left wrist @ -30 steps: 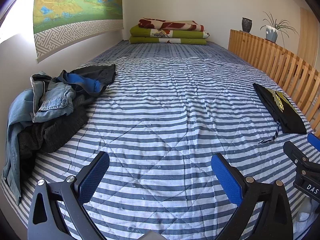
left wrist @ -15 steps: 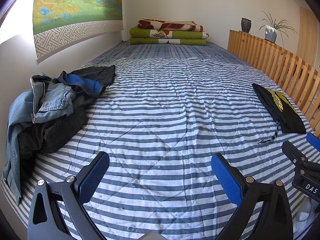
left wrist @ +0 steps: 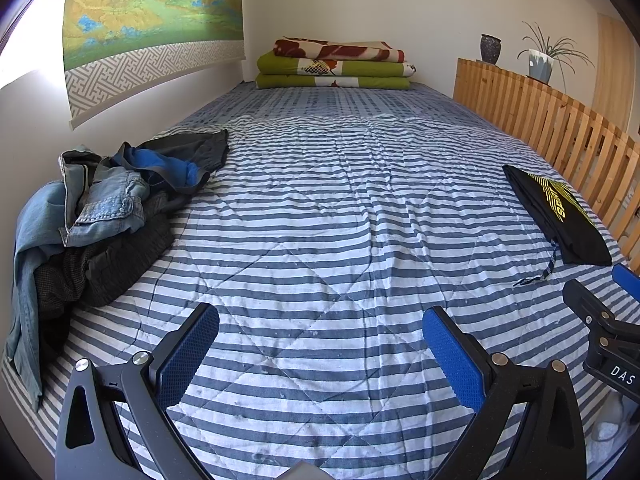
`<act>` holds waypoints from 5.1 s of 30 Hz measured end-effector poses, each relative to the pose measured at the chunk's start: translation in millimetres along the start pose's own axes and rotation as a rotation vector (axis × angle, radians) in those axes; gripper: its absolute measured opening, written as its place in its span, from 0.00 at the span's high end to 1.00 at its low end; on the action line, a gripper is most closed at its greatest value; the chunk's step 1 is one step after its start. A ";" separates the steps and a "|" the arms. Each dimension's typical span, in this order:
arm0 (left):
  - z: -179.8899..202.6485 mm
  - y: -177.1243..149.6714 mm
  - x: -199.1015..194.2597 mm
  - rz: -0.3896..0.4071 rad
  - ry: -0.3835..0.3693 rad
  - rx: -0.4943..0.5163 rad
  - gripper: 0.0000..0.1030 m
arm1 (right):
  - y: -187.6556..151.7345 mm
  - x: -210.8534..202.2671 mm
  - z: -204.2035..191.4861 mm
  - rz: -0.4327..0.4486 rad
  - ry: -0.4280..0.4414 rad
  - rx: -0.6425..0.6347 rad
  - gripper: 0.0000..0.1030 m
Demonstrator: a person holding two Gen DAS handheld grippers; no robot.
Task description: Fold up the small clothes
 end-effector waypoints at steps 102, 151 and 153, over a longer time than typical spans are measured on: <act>-350.4 27.1 34.8 0.001 0.267 -0.583 0.01 | 123.9 241.8 -478.2 -0.356 0.476 -0.280 0.98; -351.0 24.9 40.4 -0.053 0.161 -0.630 0.05 | 63.4 202.4 -391.5 -0.420 0.432 -0.363 0.95; -349.0 24.0 40.4 -0.053 0.171 -0.617 0.05 | 86.3 191.6 -376.7 -0.338 0.385 -0.360 0.95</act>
Point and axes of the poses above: each gripper's, at about its wrist camera, not at the fingertips, and x roughly the way its jaws point, z to its right, y to its top, the point moved 10 cm from there along x, roughly the way its jaws point, and after that the axes turned 1 degree about -x, right-handed, at the moved point
